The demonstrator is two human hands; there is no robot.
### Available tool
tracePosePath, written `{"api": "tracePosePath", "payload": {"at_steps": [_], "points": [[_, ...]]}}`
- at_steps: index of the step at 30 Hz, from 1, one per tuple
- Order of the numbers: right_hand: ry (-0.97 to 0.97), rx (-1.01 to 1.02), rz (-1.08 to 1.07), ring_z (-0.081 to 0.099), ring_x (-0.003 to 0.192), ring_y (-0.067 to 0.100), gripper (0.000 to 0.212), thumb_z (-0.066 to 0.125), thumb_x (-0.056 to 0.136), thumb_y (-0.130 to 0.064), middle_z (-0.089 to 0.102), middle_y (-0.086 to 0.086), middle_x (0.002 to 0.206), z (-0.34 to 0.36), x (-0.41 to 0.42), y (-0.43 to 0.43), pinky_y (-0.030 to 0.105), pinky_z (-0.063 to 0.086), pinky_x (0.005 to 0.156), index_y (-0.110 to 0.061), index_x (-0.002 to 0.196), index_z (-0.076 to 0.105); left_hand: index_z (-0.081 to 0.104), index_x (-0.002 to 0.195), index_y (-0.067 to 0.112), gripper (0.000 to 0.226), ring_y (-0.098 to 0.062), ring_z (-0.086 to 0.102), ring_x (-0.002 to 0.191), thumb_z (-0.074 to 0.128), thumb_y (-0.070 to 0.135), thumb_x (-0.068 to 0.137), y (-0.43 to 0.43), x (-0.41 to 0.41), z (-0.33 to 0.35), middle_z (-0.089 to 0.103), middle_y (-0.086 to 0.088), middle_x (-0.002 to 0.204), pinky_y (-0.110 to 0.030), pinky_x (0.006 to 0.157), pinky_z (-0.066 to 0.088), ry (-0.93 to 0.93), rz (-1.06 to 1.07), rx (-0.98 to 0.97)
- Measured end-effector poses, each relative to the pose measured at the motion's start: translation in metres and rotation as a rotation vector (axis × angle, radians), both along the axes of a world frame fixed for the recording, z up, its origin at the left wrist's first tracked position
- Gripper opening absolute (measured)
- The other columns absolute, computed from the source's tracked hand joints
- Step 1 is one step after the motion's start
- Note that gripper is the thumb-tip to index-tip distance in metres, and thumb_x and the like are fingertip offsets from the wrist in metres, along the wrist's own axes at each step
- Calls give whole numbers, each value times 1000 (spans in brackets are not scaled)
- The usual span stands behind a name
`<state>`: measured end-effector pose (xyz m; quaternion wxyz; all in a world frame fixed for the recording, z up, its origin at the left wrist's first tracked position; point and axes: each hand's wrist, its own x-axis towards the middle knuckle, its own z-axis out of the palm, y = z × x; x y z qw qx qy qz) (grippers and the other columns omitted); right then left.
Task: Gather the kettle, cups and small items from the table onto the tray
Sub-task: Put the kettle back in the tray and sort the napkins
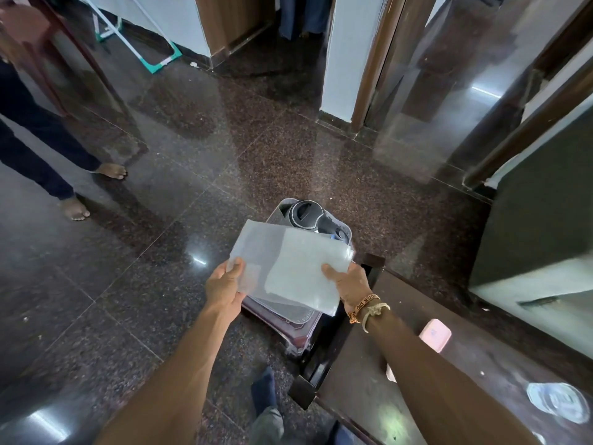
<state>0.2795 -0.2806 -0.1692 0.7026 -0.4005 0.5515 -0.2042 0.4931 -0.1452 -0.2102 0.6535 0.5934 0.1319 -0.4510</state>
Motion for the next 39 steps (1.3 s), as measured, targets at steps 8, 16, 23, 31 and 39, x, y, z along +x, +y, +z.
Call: {"api": "tracePosePath", "payload": {"at_steps": [8,16,23,31,39], "points": [[-63,107,12,68,109,38,34,76,84,-3,71,19,117,1,-13,-3,58,53,95,2,116,66,62,124,7,61,-24,73,103,85,5,68,-7,-10,11,75,-11,112,-34,77,63,106,-9,-99],[-95,149,-62,66,110,43,43,77,81,0,69,22,119,4,-20,-5,64,52,93,5,121,63,69,114,10,51,-16,76,87,83,6,65,-14,-13,26,74,-10,115,-26,60,61,222,191,-157],[-317,294,-469,71,87,25,22,63,94,-5,73,10,103,-3,-62,-15,37,60,76,-5,115,63,51,141,8,53,-30,66,113,63,-2,91,-7,9,23,60,-12,137,-44,75,63,231,199,-303],[-537,496,-359,72,67,16,26,72,76,-8,75,8,90,-12,-49,11,24,58,52,-6,102,69,64,108,6,32,-33,70,110,70,-4,78,-9,0,6,73,-12,113,-52,96,55,300,142,-323],[-398,469,-138,75,90,26,33,71,83,-6,75,12,105,-21,-20,15,33,61,64,-5,116,66,63,115,3,36,-32,70,110,71,-5,81,-10,-1,-1,69,-18,124,-43,76,62,346,53,-308]]}}
